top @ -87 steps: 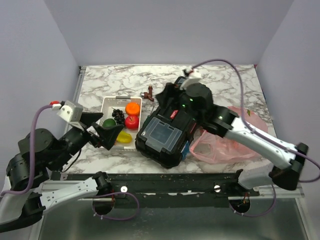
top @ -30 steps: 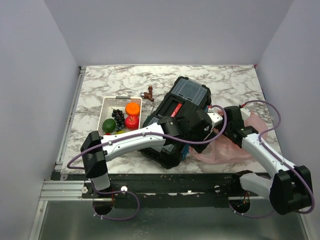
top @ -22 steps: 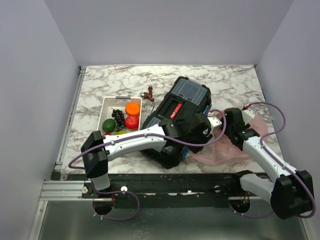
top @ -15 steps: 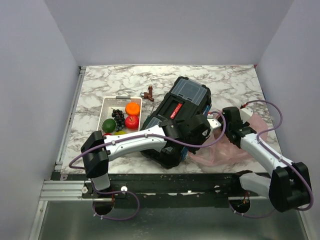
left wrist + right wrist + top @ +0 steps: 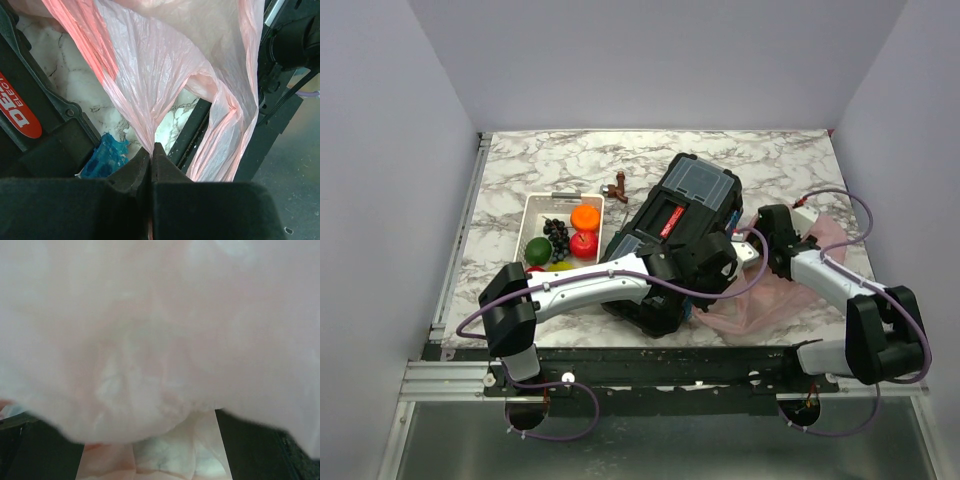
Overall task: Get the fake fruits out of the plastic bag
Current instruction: Take out the fake fruit from the plastic bag.
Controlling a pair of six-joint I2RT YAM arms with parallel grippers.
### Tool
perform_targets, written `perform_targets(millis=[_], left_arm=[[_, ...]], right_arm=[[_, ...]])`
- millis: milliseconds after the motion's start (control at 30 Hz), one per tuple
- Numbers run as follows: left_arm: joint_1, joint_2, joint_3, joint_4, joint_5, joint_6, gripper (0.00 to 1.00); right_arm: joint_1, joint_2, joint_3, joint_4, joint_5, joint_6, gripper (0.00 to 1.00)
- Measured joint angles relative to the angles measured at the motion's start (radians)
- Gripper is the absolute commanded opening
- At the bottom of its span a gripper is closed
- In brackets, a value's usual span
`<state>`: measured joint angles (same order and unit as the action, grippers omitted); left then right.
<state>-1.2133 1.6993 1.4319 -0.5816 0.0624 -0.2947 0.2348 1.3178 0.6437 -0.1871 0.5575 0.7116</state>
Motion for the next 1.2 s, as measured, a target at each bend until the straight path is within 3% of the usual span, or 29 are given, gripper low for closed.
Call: perform_targets(millis=[100,300,433,733,933,1200], left_arm=[[0.000,-0.003,-0.002,0.006,0.003,0.000,0.00],[0.000,-0.010,-0.006,0.012,0.003,-0.001,0.00],[0.000,-0.010,-0.006,0.012,0.003,-0.001,0.00],[0.000,-0.010,-0.002,0.010,0.002,0.004,0.00],[0.000,-0.002,0.061,0.002,-0.006,0.019,0.00],[0.024,0.015,0.135,-0.002,-0.021,0.025,0.00]], right_arm=[[-0.008,0.046,0.013,0.029,0.000,-0.015,0.96],[-0.010,0.101,0.026,0.063,-0.015,-0.050,0.61],[-0.010,0.093,0.025,0.077,-0.053,-0.074,0.52],[-0.010,-0.043,0.010,0.064,-0.167,-0.101,0.29],[-0.010,-0.151,0.010,-0.022,-0.340,-0.076,0.02],[-0.010,-0.335,0.010,-0.230,-0.495,-0.064,0.01]])
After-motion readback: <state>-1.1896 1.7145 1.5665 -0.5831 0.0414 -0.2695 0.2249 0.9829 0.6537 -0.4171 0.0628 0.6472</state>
